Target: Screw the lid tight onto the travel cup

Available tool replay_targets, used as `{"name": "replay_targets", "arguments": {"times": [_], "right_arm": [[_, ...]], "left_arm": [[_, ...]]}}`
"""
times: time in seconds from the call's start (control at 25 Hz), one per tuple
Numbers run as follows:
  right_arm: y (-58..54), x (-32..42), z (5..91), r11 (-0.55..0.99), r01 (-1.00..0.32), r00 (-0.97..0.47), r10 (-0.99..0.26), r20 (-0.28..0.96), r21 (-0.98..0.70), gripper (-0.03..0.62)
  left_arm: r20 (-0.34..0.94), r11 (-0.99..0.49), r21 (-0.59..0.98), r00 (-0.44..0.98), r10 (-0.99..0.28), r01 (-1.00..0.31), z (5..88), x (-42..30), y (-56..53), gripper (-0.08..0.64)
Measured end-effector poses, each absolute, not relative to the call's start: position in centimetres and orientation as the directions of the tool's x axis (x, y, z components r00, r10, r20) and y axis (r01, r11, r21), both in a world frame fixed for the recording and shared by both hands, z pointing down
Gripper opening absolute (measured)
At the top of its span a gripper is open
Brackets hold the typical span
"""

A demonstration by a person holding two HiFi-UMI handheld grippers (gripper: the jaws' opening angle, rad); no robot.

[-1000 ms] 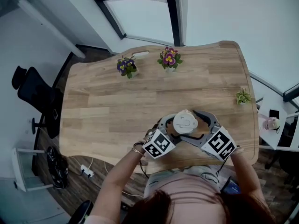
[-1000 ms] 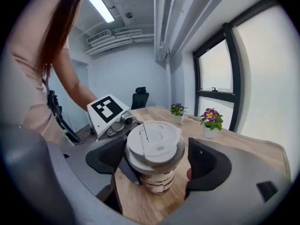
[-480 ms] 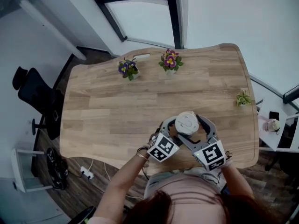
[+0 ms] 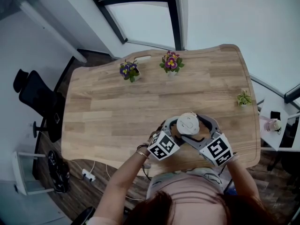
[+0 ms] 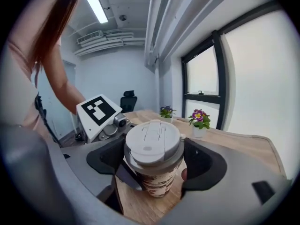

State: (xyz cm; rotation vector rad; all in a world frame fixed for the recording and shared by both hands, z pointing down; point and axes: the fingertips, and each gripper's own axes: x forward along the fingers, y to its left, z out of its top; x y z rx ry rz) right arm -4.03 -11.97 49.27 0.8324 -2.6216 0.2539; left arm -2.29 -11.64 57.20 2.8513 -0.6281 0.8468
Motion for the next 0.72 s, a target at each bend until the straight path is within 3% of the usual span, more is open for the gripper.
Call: {"name": "replay_targets", "arguments": {"times": [0.12,0.24,0.44,0.72], "right_arm": [[-12.3,-3.8,49.3,0.694,-0.718,-0.657,-0.65,0.383,-0.053,0.391],[-12.4,-3.6,49.5,0.625,-0.777,-0.604,-0.703,0.375,-0.078,0.391],[-12.2,-2.9,49.5,0.674,-0.72,-0.67,-0.614,0.417,-0.165,0.393],[-11.9,-3.6,49.3,0.846,-0.533,-0.756,-0.47,0.455,-0.012,0.393]], "left_arm": [[0.528,-0.876,-0.013,0.741,-0.415,-0.482,57.2,-2.3,-11.9,0.356],[0.519,-0.858,-0.011,0.73,-0.444,-0.514,57.2,-2.3,-12.1,0.356],[0.533,-0.894,-0.011,0.754,-0.385,-0.449,57.3,-2.3,-11.8,0.356],[0.554,-0.926,-0.012,0.768,-0.321,-0.378,57.4,-2.1,-11.5,0.356]]}}
